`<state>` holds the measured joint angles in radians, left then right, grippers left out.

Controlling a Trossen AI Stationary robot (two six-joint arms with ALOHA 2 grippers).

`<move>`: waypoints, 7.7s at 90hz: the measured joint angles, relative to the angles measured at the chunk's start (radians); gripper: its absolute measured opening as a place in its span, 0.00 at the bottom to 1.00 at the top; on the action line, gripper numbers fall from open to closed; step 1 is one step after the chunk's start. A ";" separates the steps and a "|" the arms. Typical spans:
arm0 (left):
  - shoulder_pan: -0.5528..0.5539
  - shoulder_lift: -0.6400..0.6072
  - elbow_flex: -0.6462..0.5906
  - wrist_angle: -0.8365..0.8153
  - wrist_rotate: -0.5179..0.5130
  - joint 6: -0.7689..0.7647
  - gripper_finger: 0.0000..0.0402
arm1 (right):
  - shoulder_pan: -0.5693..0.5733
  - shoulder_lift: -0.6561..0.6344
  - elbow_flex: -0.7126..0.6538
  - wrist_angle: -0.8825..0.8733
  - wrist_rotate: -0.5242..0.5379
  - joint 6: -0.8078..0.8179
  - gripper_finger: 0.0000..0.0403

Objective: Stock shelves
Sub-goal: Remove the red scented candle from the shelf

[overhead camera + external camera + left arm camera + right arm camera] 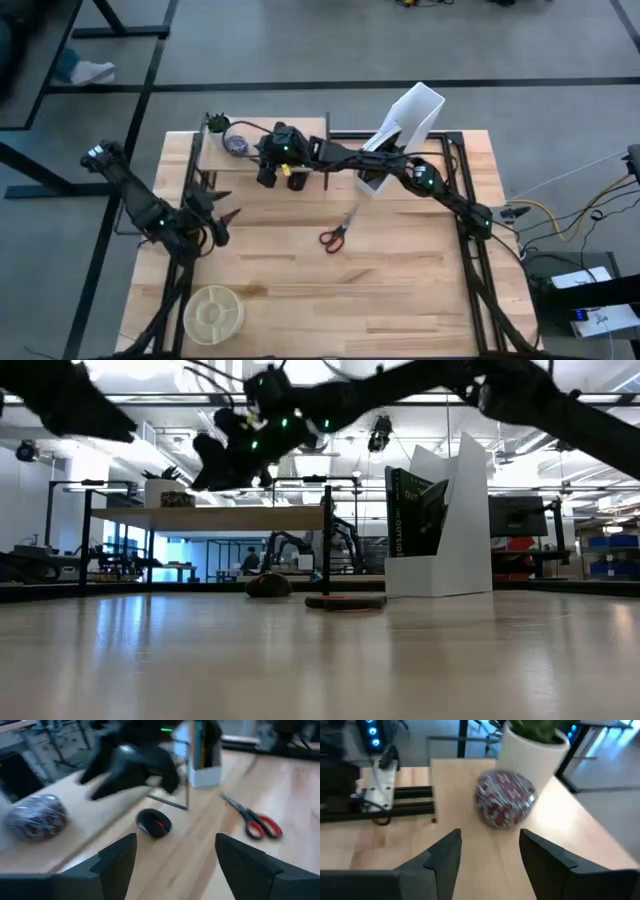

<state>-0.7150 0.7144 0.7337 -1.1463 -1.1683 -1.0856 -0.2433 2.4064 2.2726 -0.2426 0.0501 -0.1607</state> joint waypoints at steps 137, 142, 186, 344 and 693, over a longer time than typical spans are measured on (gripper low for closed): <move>1.612 0.319 0.603 0.029 0.877 0.998 0.02 | 0.488 -0.243 -0.469 0.109 0.006 0.007 0.32; 1.612 0.340 0.593 0.032 0.887 0.999 0.01 | 0.493 -0.243 -0.494 0.139 0.006 0.018 0.30; 1.626 0.582 0.715 0.066 0.674 1.011 0.00 | 0.510 -0.246 -0.530 0.152 0.031 0.057 0.13; 1.699 0.659 0.581 0.024 0.937 1.159 0.00 | 0.435 -0.376 -0.605 0.102 0.519 0.125 0.15; 1.635 0.549 0.573 0.142 1.084 1.290 0.00 | 0.179 0.032 -0.185 0.314 0.455 0.224 0.67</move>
<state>0.9195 1.2635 1.3064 -1.0039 -0.0839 0.2043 -0.0641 2.4383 2.0874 0.0716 0.5055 0.0637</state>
